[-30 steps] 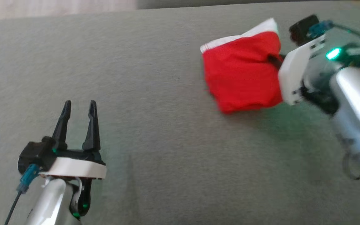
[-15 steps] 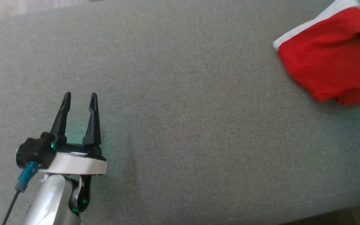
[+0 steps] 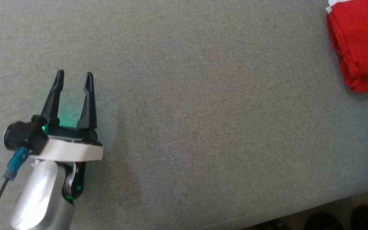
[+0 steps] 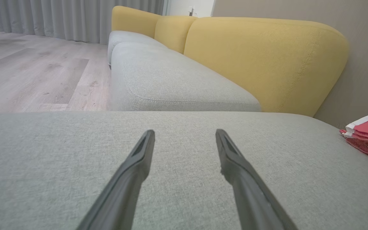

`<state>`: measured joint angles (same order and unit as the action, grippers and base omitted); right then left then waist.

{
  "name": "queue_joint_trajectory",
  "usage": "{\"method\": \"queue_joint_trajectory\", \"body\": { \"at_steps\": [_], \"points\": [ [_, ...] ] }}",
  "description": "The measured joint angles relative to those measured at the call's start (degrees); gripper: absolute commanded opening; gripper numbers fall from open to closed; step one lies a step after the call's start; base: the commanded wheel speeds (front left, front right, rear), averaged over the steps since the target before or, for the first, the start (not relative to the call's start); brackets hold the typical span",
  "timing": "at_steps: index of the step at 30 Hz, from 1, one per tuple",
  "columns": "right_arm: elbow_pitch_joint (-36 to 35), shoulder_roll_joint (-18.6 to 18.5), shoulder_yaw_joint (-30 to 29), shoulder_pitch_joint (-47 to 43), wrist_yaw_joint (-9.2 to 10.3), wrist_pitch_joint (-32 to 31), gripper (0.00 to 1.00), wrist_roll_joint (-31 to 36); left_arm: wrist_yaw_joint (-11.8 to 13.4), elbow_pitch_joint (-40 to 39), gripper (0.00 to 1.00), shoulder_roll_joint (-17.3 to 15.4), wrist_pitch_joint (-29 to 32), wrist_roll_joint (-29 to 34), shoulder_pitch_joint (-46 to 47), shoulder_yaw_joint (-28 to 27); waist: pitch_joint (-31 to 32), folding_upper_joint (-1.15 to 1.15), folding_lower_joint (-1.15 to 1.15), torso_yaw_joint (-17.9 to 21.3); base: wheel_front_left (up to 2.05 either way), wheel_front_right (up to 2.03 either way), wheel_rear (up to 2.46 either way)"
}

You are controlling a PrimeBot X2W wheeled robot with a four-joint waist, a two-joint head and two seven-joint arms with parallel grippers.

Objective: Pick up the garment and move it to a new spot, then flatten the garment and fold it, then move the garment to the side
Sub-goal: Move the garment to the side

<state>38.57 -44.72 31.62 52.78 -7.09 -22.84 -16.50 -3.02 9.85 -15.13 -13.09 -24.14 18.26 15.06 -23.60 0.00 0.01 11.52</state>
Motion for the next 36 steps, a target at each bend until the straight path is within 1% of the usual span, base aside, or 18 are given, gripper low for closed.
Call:
{"method": "queue_joint_trajectory", "body": {
  "at_steps": [3,4,5,6,7,8,12,16,17,19,20,21,22,24,28,31,33,36],
  "points": [
    [1.8,1.18,-1.09,0.02,0.0,1.25,0.0,2.05,-0.01,-0.62,1.0,-0.16,0.43,0.0,0.99,0.08,-0.7,0.0,0.0,0.31,0.0,0.0,0.0],
    [2.44,1.7,-1.56,0.02,0.0,1.52,0.08,2.85,-0.01,-0.67,1.0,-0.22,0.49,0.0,1.3,0.12,-0.83,0.0,0.0,0.37,0.0,0.0,0.0],
    [3.0,2.23,-2.34,0.03,-0.01,2.07,0.2,3.87,-0.01,-0.76,1.0,-0.31,0.51,0.01,1.57,0.13,-0.93,0.0,0.0,0.42,0.0,0.0,0.0],
    [3.52,2.7,-3.24,0.05,-0.01,2.46,0.42,4.63,-0.01,-0.79,1.0,-0.33,0.51,0.01,1.71,0.15,-0.94,0.0,0.0,0.46,0.0,0.0,0.0],
    [4.12,3.22,-4.25,0.13,-0.01,2.68,0.87,5.17,-0.01,-0.79,1.0,-0.35,0.51,0.01,1.72,0.2,-0.9,0.0,0.0,0.51,0.0,0.0,0.0],
    [4.7,3.68,-5.05,0.2,-0.01,2.91,1.0,5.83,0.0,-0.78,1.0,-0.36,0.51,0.01,1.71,0.29,-0.78,0.0,0.0,0.55,0.0,0.0,0.0],
    [5.97,5.23,-6.21,0.21,-0.01,4.45,1.0,8.02,0.01,-0.44,1.0,-0.33,0.51,0.0,1.68,0.88,0.45,0.0,0.0,0.5,0.0,0.0,0.0],
    [5.97,7.16,-7.36,-0.38,-0.01,7.53,1.0,7.88,0.09,0.93,1.0,-0.11,0.32,-0.07,1.09,1.11,2.92,0.0,-0.01,0.33,0.0,0.0,0.0],
    [5.61,8.04,-7.86,-0.75,-0.01,8.58,1.0,7.44,0.18,1.27,1.0,0.02,0.13,-0.08,0.68,1.05,3.77,0.0,-0.01,0.26,0.0,0.0,0.0],
    [3.38,11.56,-9.62,-2.39,-0.01,12.6,1.0,5.12,0.79,2.35,1.0,0.81,-0.38,-0.7,-1.59,0.77,6.55,0.0,-0.01,-0.07,0.0,0.0,0.0],
    [3.38,11.56,-9.62,-2.39,-0.01,12.6,1.0,5.12,0.79,2.35,1.0,0.81,-0.38,-0.7,-1.59,0.77,6.55,0.0,-0.01,-0.07,0.0,0.0,0.0],
    [1.08,14.6,-11.35,-4.88,-0.01,15.73,1.0,2.71,1.09,3.13,1.0,1.59,-0.67,-1.29,-3.78,0.36,8.62,0.0,-0.02,-0.43,0.0,0.0,0.0],
    [-0.19,16.22,-12.27,-6.7,-0.01,17.38,1.0,1.52,1.2,3.47,1.0,1.88,-0.69,-1.57,-4.99,0.13,9.75,0.0,-0.02,-0.67,0.0,0.0,0.0],
    [-2.79,18.61,-13.69,-11.19,-0.01,19.78,1.0,0.82,1.27,4.3,1.0,2.09,-0.92,-2.01,-7.16,-0.09,11.95,0.0,-0.02,-1.25,0.0,0.0,0.0],
    [-7.58,22.43,-18.52,-21.77,-0.01,24.5,1.0,-0.09,1.65,5.12,1.0,2.19,-1.11,-2.11,-10.98,-0.41,16.0,0.0,-0.03,-3.01,0.0,0.0,0.0],
    [-11.88,25.92,-21.26,-29.27,-0.01,26.88,1.0,0.67,2.23,5.2,1.0,2.13,-1.12,-2.1,-13.02,-1.15,18.35,0.0,-0.03,-4.79,0.0,0.0,0.0],
    [-14.81,28.32,-22.1,-33.78,-0.01,27.55,1.0,1.53,2.68,5.12,1.0,2.03,-1.13,-2.11,-14.28,-2.21,19.64,0.0,-0.02,-6.05,0.0,0.0,0.0],
    [-18.41,30.87,-22.61,-39.36,-0.01,27.72,1.0,3.15,3.02,5.05,1.0,1.68,-1.19,-2.11,-16.1,-2.79,21.34,0.0,-0.02,-7.71,0.0,0.0,0.0]
  ]
}}
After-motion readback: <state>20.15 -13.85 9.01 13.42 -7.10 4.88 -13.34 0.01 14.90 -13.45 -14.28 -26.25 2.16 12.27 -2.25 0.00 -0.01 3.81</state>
